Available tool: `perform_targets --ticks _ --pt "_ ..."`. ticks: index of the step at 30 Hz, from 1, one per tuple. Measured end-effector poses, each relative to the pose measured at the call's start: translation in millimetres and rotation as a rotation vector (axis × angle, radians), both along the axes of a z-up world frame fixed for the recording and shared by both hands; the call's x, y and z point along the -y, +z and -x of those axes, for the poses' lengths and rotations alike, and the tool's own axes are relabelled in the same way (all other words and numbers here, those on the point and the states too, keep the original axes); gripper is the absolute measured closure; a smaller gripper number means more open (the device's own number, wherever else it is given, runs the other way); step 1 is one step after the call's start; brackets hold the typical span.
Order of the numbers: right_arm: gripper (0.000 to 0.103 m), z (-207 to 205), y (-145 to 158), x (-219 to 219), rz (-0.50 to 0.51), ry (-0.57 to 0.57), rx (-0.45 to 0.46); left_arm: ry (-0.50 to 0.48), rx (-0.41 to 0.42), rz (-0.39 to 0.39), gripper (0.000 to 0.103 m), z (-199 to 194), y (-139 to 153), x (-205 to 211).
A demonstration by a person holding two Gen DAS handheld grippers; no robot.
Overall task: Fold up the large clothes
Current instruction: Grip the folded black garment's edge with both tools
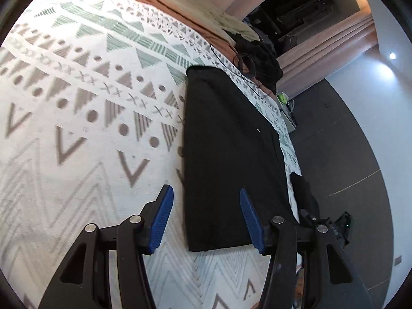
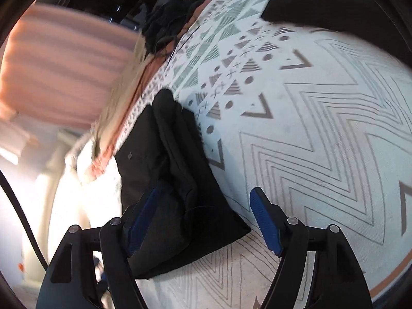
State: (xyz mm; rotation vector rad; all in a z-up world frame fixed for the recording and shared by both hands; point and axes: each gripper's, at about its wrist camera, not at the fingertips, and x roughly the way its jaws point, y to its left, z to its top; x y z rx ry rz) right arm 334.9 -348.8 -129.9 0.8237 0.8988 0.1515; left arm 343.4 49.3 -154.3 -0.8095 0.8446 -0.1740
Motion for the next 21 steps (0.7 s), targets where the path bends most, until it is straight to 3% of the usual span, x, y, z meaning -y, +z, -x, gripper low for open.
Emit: perform_targets --ticks 6,11,15,16,18,21 --pt "0.031 -20 -6 -7 0.006 0.043 -0.046 -0.061 -0.04 -0.005 0.048 -27 -11 19" --pt "0.031 -32 -19 -6 -0.019 0.061 -0.072 -0.102 -0.143 -0.039 0.048 -41 -33 40" --pt "0.031 -38 -27 -7 -0.048 0.08 -0.077 -0.101 -0.143 -0.074 0.048 -39 -36 51" --pt "0.033 -39 -29 -8 -0.062 0.093 -0.071 -0.1 -0.137 -0.077 0.048 -38 -35 52" --pt "0.057 -40 -35 -11 -0.117 0.125 -0.073 -0.1 -0.131 -0.087 0.049 -34 -35 55" --pt "0.059 -40 -35 -15 -0.101 0.141 -0.069 -0.101 -0.133 -0.123 0.058 -31 -30 61"
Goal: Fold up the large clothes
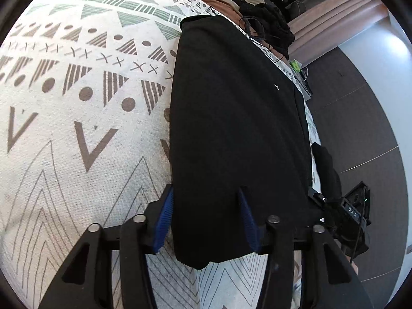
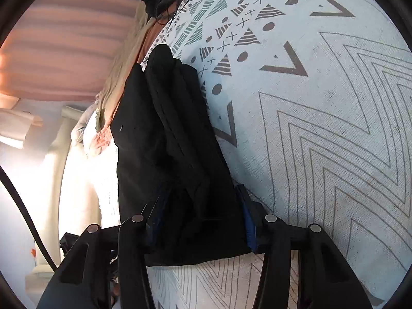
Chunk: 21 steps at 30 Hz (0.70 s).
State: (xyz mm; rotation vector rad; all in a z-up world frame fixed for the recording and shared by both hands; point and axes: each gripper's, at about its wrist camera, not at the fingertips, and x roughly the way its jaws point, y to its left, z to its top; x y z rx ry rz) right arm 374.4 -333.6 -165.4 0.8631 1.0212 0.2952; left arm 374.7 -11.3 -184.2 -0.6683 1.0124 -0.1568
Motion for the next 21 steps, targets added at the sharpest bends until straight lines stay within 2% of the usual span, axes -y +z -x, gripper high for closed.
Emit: perform_targets --ticks 2,4,9,21 --pt "0.061 3 1 -2 -0.012 0.001 0.007 -0.011 0.007 -0.045 0.062 3 7 6" --pt "0.063 6 2 -4 -0.01 0.004 0.014 -0.017 0.007 -0.056 0.064 5 9 6" --pt "0.065 17 -1 -6 -0.03 -0.01 0.003 -0.024 -0.005 -0.027 0.065 19 11 -2" --pt "0.065 61 -2 -21 -0.021 0.0 -0.003 -0.032 0.007 -0.017 0.066 68 14 -18"
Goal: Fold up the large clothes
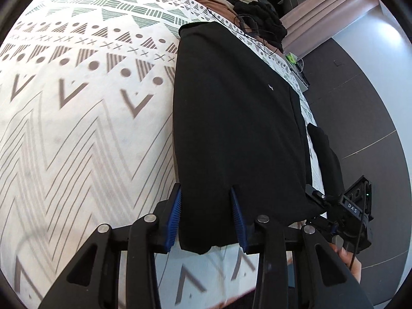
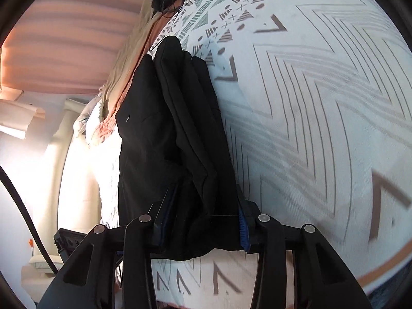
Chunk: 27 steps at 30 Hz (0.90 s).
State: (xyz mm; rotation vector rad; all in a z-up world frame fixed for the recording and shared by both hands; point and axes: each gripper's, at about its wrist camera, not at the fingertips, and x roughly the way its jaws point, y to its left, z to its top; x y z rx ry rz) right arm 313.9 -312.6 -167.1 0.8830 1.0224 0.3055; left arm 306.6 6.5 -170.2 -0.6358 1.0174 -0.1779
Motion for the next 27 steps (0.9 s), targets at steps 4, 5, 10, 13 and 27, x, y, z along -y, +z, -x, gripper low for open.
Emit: perform_targets --ticks 4,5,10,13,27 --pt "0.065 12 -1 0 -0.009 0.0 0.003 0.001 0.011 0.012 0.066 20 1 -4" --pt "0.065 15 -1 1 -0.01 0.0 0.003 0.0 0.013 0.02 0.066 25 1 -6" --pt "0.065 31 -1 0 -0.011 0.004 0.002 -0.006 0.024 0.032 0.066 44 1 -10" --pt "0.065 40 0 -1 -0.015 0.003 0.006 -0.007 0.031 0.044 0.066 55 -1 -13" --pt "0.032 56 13 28 0.014 -0.088 0.107 0.112 0.12 0.144 0.066 46 -2 -51"
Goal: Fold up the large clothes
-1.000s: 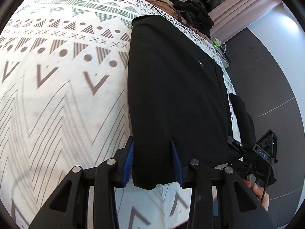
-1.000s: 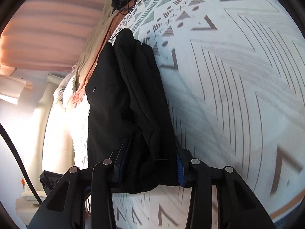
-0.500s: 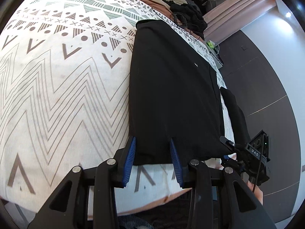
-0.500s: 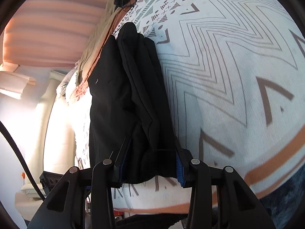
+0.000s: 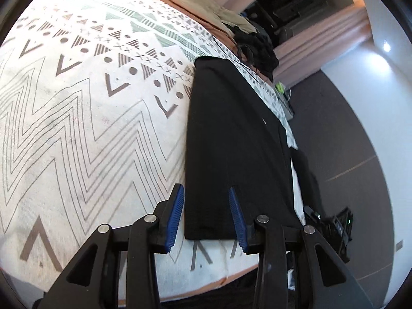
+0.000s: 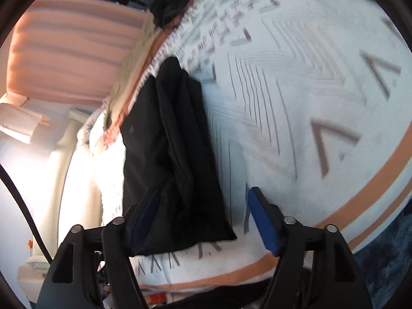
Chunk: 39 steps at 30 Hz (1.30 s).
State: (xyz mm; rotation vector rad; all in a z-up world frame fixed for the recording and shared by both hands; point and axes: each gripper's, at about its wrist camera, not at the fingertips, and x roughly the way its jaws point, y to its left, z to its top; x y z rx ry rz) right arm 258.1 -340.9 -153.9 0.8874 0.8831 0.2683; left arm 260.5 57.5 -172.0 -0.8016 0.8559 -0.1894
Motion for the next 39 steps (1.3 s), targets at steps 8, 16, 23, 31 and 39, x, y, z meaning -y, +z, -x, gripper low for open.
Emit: perform_targets --ticks 8,16,23,31,39 --pt "0.032 -26 -8 6 -0.026 0.063 0.03 0.043 0.048 0.046 0.025 -28 6 -12" --pt "0.032 -78 -7 -11 -0.004 0.142 0.033 0.028 0.015 0.005 0.025 -60 4 -8" --pt "0.032 -122 -18 -13 -0.028 0.197 -0.008 -0.026 -0.04 -0.022 0.025 -91 -7 1" --pt "0.032 -161 -37 -12 -0.101 0.289 -0.051 -0.078 -0.115 -0.009 0.03 -112 -23 8" --pt "0.032 -192 -41 -21 -0.126 0.348 -0.047 -0.099 -0.141 0.037 0.035 -139 -32 5"
